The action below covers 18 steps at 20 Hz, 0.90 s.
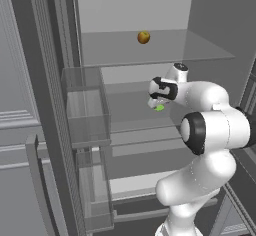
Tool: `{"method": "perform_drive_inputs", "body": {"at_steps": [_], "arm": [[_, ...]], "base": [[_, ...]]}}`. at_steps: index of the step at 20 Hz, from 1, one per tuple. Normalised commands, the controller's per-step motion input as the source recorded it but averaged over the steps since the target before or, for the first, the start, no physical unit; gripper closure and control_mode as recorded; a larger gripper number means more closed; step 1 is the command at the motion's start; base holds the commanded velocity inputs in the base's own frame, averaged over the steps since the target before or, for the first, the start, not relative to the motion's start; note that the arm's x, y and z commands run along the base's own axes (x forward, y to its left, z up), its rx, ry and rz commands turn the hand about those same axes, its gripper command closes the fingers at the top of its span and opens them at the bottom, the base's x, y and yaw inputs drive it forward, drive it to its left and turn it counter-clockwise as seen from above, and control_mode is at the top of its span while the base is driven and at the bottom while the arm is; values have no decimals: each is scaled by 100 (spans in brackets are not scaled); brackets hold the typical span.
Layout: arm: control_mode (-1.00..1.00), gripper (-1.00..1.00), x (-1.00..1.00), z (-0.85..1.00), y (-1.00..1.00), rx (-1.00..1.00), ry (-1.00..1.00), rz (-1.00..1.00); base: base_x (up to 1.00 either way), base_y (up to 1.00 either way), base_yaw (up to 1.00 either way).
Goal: Grab a lemon wedge from the fridge and one ice cube from the ice bowl, and put them in the glass of lemonade.
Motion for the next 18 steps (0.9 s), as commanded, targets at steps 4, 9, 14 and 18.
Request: {"method": "perform_drive_inputs", "body": {"at_steps": [4, 9, 14, 18], "arm": [[-100, -100, 39, -11, 0, 0, 0, 0], [-100, -100, 15, -34, 0, 0, -4, 0], [-100, -100, 31, -9, 0, 0, -10, 0], [-100, -100, 19, -2, 0, 1, -4, 1]], "base": [[0, 0, 0], [0, 0, 0], [0, 0, 0], [0, 0, 0]]}}
